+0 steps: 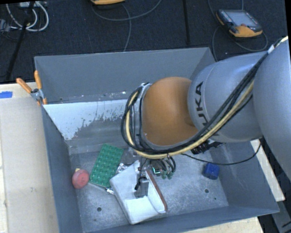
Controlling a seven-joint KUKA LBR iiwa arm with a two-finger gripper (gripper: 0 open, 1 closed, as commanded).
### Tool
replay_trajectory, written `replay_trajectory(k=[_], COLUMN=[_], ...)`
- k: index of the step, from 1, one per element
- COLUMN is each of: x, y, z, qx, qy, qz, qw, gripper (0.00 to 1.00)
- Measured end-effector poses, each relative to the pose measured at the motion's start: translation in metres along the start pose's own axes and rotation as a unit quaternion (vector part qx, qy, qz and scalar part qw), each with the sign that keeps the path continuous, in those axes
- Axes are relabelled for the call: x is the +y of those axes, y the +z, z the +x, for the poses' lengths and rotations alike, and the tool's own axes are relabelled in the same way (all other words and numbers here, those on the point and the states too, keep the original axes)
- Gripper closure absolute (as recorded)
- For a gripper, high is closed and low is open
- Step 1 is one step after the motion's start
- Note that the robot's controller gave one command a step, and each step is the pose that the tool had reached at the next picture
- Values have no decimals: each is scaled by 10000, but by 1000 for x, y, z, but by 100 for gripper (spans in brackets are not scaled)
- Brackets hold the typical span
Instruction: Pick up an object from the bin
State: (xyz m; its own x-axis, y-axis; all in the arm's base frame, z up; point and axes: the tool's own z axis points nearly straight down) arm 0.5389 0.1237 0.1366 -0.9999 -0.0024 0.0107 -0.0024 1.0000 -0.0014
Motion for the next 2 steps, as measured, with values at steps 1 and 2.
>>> replay_trajectory(k=[1, 2], x=[41, 75], y=[63, 64], z=[-62, -41], qx=[-113, -81], qy=[-253, -560], qz=[-43, -19], qw=[9996, 9984], gripper=[0, 0])
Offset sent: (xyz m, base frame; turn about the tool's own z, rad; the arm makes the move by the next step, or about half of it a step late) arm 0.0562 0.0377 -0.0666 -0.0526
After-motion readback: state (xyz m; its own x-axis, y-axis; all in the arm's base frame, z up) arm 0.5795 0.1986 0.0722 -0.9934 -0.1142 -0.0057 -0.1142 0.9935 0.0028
